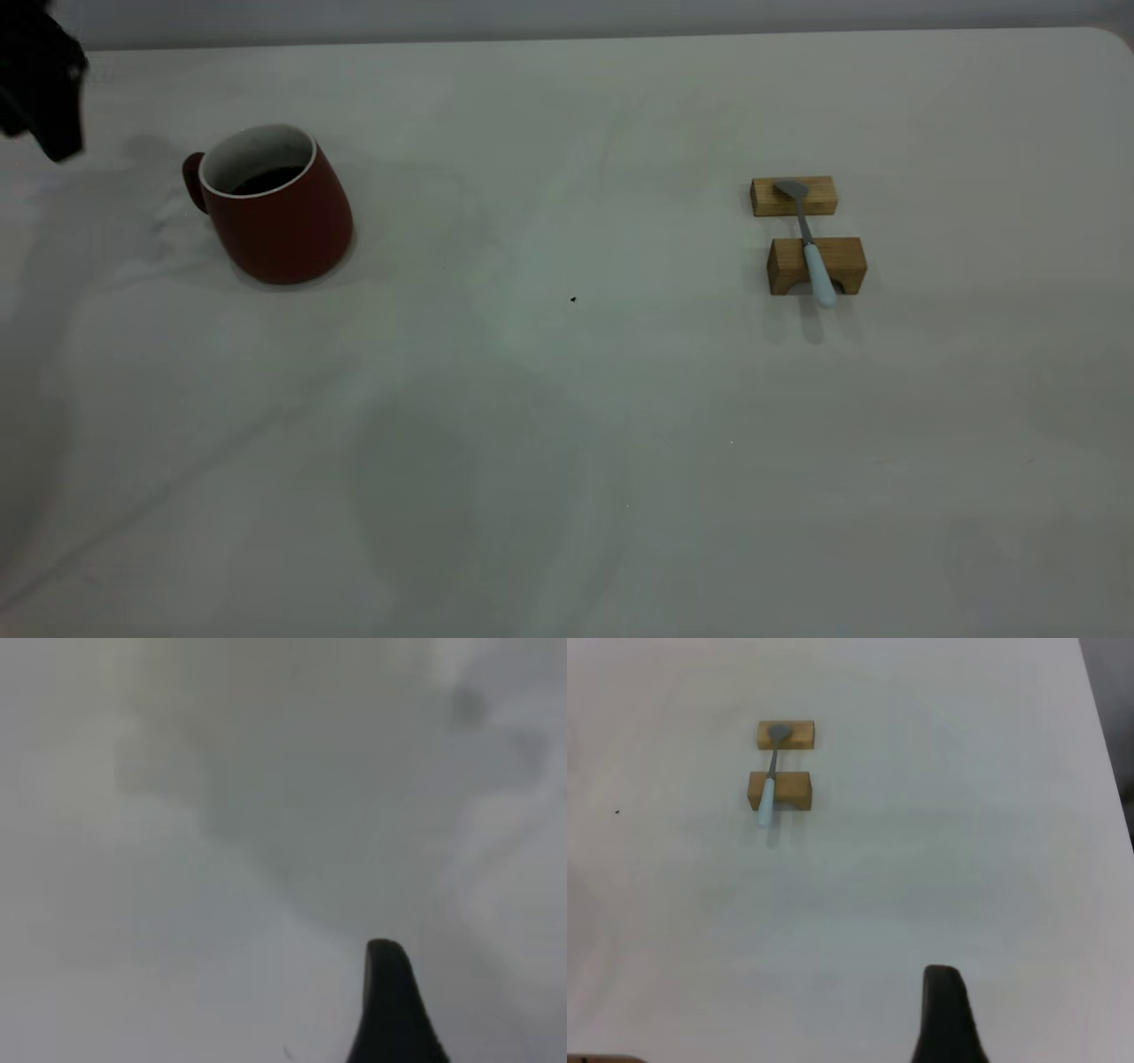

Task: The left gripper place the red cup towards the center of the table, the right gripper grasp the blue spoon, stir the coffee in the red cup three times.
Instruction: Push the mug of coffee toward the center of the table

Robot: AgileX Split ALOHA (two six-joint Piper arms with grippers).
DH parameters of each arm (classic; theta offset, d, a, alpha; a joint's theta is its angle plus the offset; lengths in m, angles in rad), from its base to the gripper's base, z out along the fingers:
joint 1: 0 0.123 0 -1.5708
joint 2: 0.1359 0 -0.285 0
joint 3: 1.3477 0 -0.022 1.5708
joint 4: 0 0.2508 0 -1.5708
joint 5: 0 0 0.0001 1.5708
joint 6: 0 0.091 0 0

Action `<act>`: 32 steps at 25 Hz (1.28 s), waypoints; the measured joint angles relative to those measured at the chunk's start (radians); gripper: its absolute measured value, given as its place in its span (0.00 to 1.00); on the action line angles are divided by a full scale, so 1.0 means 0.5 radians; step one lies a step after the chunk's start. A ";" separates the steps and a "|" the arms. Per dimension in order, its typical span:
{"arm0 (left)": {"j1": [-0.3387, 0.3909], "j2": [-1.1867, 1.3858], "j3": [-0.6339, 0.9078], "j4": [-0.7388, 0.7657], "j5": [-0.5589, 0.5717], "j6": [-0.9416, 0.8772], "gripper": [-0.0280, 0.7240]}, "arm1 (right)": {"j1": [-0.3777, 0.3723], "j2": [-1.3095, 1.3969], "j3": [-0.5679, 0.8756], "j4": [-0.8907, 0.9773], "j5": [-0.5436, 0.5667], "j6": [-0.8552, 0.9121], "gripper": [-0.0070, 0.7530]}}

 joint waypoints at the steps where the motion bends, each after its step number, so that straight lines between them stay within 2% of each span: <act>1: -0.015 0.045 -0.049 -0.002 -0.003 0.169 0.78 | 0.000 0.000 0.000 0.000 0.000 0.000 0.76; 5: -0.058 0.117 -0.101 -0.066 -0.145 0.747 0.78 | 0.000 0.000 0.000 0.000 0.000 -0.002 0.76; 8: -0.062 0.129 -0.101 -0.263 -0.227 1.194 0.78 | 0.000 0.000 0.000 0.000 0.000 -0.002 0.76; 14: -0.062 0.138 -0.101 -0.530 -0.167 1.824 0.78 | 0.000 0.000 0.000 0.000 0.000 0.000 0.76; 23: -0.085 0.169 -0.102 -0.577 -0.065 2.026 0.78 | 0.000 0.000 0.000 0.000 0.000 0.000 0.76; 32: -0.224 0.228 -0.102 -0.563 -0.068 2.037 0.78 | 0.000 0.000 0.000 0.000 0.000 -0.002 0.76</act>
